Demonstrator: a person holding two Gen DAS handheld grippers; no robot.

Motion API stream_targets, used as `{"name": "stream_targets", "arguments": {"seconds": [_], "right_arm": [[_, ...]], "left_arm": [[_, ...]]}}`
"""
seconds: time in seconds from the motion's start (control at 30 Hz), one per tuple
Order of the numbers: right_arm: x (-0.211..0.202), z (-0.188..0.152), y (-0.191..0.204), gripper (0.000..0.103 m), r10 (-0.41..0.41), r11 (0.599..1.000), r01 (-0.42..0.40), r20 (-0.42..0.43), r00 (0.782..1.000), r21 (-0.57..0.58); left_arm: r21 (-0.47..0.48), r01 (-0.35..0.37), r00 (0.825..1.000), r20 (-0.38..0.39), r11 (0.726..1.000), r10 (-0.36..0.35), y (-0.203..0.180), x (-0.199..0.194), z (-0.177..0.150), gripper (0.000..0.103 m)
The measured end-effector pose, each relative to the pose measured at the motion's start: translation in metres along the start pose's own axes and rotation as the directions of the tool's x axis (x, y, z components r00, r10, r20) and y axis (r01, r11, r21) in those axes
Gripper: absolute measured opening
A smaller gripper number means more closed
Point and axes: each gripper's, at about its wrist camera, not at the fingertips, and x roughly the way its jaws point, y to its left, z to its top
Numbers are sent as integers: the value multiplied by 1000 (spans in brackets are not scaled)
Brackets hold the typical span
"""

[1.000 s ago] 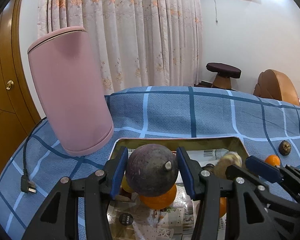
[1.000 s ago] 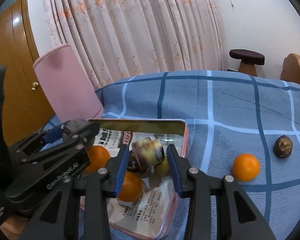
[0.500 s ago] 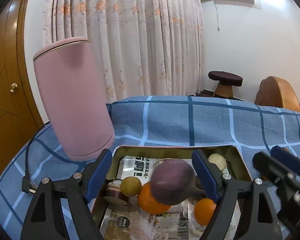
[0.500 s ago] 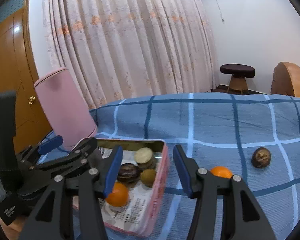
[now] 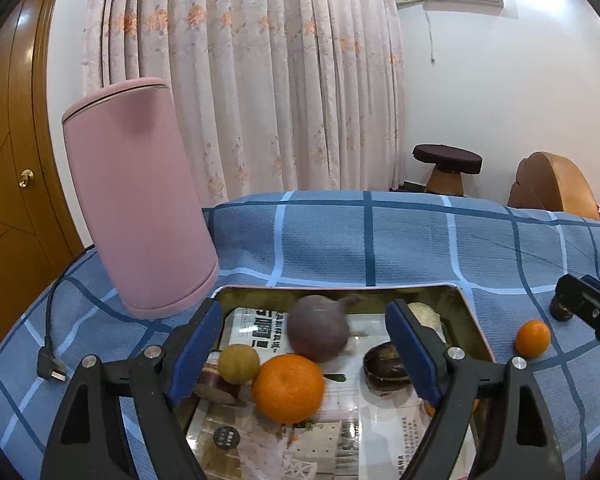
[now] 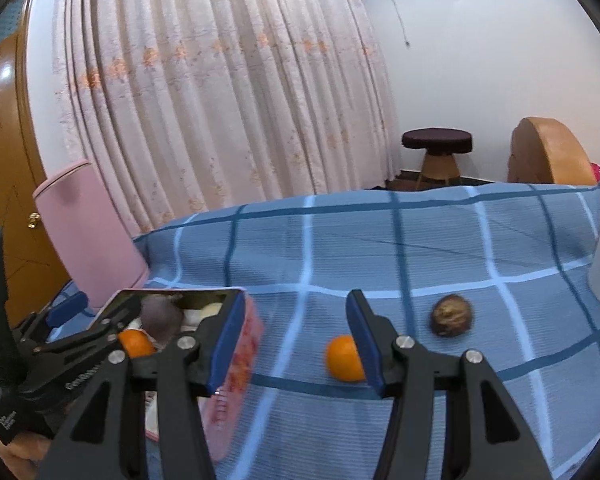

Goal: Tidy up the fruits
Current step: 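Grasp the last orange with the left gripper while the right gripper grasps the brown lychee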

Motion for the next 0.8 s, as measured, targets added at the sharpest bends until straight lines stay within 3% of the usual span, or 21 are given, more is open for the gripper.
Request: {"name": "stream_targets", "arguments": {"seconds": [0.33, 0.5, 0.63, 0.8], "right_arm": [[-14, 4, -60, 57, -90, 993, 90, -9, 996, 72], [-13, 5, -95, 56, -169, 981, 174, -64, 984, 83], [-7, 2, -122, 57, -152, 978, 168, -133, 979, 122], [9, 1, -127, 57, -124, 987, 143, -211, 969, 76]], "left_arm": [[26, 63, 998, 8, 998, -63, -28, -8, -3, 85], [16, 147, 989, 27, 989, -148, -46, -19, 5, 84], [78, 177, 984, 15, 981, -179, -76, -23, 8, 84], [187, 180, 983, -8, 966, -181, -115, -25, 7, 84]]}}
